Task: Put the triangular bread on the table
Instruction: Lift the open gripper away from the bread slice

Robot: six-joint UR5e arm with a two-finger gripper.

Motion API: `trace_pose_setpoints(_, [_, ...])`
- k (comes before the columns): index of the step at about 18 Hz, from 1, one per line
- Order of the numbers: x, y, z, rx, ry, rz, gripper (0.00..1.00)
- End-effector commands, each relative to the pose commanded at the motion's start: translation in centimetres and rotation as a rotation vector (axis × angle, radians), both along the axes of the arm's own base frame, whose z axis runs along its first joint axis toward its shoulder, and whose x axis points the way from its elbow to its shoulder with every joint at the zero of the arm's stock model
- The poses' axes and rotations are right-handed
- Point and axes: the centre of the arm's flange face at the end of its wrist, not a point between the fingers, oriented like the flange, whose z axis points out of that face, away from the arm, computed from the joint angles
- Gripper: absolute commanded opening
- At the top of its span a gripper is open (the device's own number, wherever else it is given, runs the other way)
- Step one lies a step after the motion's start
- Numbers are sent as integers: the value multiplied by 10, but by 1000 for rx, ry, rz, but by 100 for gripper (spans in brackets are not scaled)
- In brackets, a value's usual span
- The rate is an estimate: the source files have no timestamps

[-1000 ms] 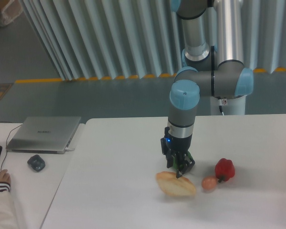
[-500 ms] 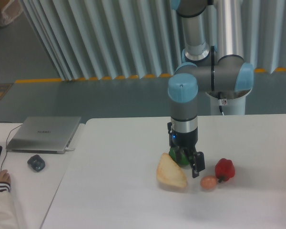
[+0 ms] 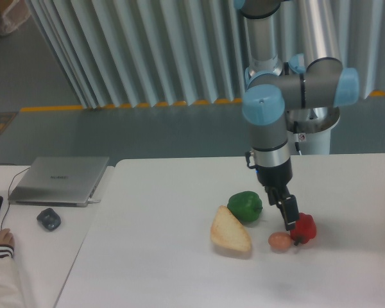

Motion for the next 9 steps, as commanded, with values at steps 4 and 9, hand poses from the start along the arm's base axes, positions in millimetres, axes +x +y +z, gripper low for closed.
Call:
trace_pose_setpoints(4, [-33, -15, -4, -11, -43, -112, 100])
trace_pose_setpoints(9, [-38, -21, -1, -8, -38, -143, 100])
